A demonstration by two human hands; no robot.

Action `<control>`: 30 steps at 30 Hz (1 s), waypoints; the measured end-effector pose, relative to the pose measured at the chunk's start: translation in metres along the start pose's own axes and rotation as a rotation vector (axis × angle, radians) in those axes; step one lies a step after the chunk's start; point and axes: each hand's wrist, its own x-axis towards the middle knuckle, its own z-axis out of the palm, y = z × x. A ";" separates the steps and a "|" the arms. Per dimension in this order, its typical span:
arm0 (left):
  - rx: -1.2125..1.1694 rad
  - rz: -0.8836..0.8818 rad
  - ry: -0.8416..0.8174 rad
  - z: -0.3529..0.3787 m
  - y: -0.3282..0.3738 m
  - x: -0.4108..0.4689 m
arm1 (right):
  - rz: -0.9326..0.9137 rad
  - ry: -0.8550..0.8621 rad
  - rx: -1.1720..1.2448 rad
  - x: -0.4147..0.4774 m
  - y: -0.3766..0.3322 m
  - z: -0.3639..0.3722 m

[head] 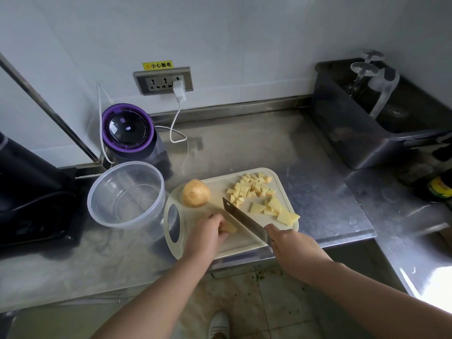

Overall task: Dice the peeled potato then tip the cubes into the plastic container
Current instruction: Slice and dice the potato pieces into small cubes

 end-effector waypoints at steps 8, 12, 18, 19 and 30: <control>-0.082 -0.071 -0.062 -0.011 0.002 0.009 | -0.039 0.034 -0.007 0.000 0.009 -0.009; -0.052 -0.073 -0.091 -0.005 0.001 0.008 | -0.052 -0.004 -0.012 0.005 0.008 -0.004; -0.071 -0.082 -0.011 0.001 0.008 0.010 | -0.051 -0.029 -0.024 0.002 0.001 0.003; -0.073 -0.080 0.000 0.001 0.010 0.011 | -0.042 -0.026 -0.022 0.003 0.001 0.002; -0.029 0.070 0.078 0.000 0.005 0.004 | -0.057 -0.029 -0.058 0.004 -0.005 -0.002</control>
